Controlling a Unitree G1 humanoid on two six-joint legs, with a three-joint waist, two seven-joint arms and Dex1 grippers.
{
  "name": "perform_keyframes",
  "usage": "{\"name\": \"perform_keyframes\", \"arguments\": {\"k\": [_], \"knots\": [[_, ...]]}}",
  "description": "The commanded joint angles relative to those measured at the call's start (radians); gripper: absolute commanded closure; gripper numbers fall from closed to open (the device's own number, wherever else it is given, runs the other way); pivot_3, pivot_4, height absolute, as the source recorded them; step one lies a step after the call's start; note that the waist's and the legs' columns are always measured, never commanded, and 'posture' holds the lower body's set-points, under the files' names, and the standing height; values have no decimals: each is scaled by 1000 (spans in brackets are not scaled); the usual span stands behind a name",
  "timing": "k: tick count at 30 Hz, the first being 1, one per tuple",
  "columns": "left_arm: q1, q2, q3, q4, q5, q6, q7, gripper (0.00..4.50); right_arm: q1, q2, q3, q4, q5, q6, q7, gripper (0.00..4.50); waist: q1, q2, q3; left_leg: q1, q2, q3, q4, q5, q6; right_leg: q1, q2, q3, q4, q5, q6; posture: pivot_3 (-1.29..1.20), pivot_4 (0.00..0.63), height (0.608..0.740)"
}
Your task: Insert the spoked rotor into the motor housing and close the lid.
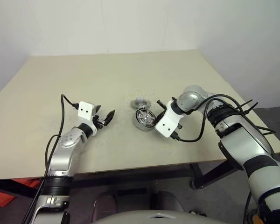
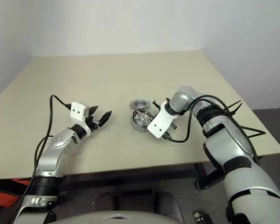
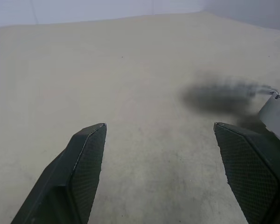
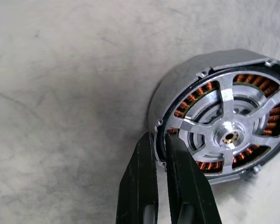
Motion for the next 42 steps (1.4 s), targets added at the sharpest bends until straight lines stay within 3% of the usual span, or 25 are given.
{"name": "perform_keyframes", "arguments": {"k": [1, 6, 12, 18, 22, 30, 36, 42], "knots": [[-7, 5, 3, -42, 4, -20, 3, 639, 22, 30, -118, -53, 178, 276, 132, 4493, 0, 0, 0, 0, 0, 0, 0, 0, 0, 0, 0, 0, 0, 0, 0, 0, 0, 740], [-3, 2, 1, -41, 6, -22, 3, 639, 70, 6, -179, -225, 287, 574, 295, 4493, 8, 0, 0, -2, 1, 0, 0, 0, 0, -1, 0, -1, -1, 0, -1, 0, 0, 740], [3, -3, -4, -45, 8, -22, 4, 639, 139, -9, -220, -461, 362, 1002, 364, 4493, 22, 0, 0, -3, 1, 0, 0, 0, 2, -3, 0, -2, -3, 0, 0, 0, 0, 740], [12, -5, -8, -54, 9, -20, 5, 639, 144, 61, -247, -612, 411, 1499, 258, 4493, 27, 1, 0, -1, 1, 0, 0, 1, 0, -3, 0, -2, -2, 0, 0, 0, 0, 740], [21, 0, -4, -62, 9, -18, 6, 639, 58, 165, -311, -524, 427, 1768, 72, 4493, 26, 1, 1, 0, 1, -1, -1, 2, -3, -3, 0, -2, -1, 0, 0, 0, 0, 740], [39, 5, 3, -88, 10, -12, 17, 639, -26, 247, -356, -424, 499, 1982, -86, 4493, 37, 1, 1, 0, 1, -1, -4, 4, -6, -3, 0, -2, -4, 0, 0, 0, 0, 740], [49, 9, 12, -98, 8, -10, 26, 639, 11, 267, -319, -491, 547, 2088, -118, 4493, 39, 2, 1, 0, 1, -1, -5, 4, -6, -3, 0, -2, -4, 0, 1, 0, 0, 740], [51, 6, 9, -104, 10, -9, 31, 639, 25, 313, -354, -426, 552, 2083, -239, 4493, 39, 2, 1, 1, 1, -1, -5, 5, -9, -3, 0, -2, -3, 0, 1, 0, 0, 740]]}}
